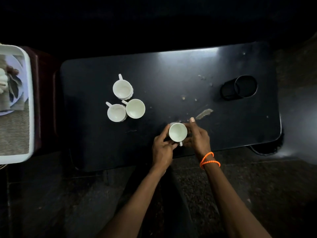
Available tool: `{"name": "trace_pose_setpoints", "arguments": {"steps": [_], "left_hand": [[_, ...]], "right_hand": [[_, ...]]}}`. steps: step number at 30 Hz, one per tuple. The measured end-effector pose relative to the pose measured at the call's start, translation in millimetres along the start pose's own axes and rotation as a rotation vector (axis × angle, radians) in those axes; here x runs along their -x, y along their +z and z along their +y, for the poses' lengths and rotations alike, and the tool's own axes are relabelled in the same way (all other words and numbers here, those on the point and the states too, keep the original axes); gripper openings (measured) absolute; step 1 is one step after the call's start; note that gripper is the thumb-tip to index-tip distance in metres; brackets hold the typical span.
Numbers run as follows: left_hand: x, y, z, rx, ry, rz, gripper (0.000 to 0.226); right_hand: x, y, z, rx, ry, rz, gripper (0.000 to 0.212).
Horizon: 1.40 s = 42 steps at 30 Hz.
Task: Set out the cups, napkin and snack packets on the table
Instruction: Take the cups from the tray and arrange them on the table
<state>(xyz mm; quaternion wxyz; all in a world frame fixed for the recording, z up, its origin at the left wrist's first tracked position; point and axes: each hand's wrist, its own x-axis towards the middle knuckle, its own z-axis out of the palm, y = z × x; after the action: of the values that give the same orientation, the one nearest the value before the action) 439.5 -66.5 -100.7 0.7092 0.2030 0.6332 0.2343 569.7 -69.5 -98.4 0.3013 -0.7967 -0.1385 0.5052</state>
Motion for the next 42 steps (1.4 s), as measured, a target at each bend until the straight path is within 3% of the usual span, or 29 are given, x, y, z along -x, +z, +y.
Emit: {"name": "trace_pose_setpoints", "arguments": {"steps": [9,22,26,32,35,37,42], "left_hand": [[28.5,12.7,-38.4,-0.068,-0.017,0.07,0.079],[25.5,10.1,-45.4,-0.099,0.003,0.071,0.076],[21.3,1.8,-38.6,-0.139,-0.008,0.06,0.077],[-5.4,-34.5,-1.7,0.01,0.037,0.289,0.06],[-17.8,-53.5,26.5,0.09,0.117,0.38,0.054],[-25.4,-62.5,40.8,0.063,0.132,0.42,0.055],[-31.3,-67.8,64.6,0.119,0.129,0.284,0.05]], "right_hand": [[23.4,-14.2,38.0,-0.078,0.034,0.061,0.062],[35.4,-12.5,51.4,-0.105,-0.018,0.086,0.047],[37.0,-15.0,46.4,-0.093,-0.019,0.089,0.061],[23.1,0.7,9.7,-0.011,-0.172,0.298,0.037],[15.0,37.6,-24.0,-0.004,-0.338,0.192,0.046],[6.8,67.8,-45.8,0.038,-0.425,0.095,0.039],[-19.4,131.6,-83.9,0.128,-0.319,-0.224,0.052]]}}
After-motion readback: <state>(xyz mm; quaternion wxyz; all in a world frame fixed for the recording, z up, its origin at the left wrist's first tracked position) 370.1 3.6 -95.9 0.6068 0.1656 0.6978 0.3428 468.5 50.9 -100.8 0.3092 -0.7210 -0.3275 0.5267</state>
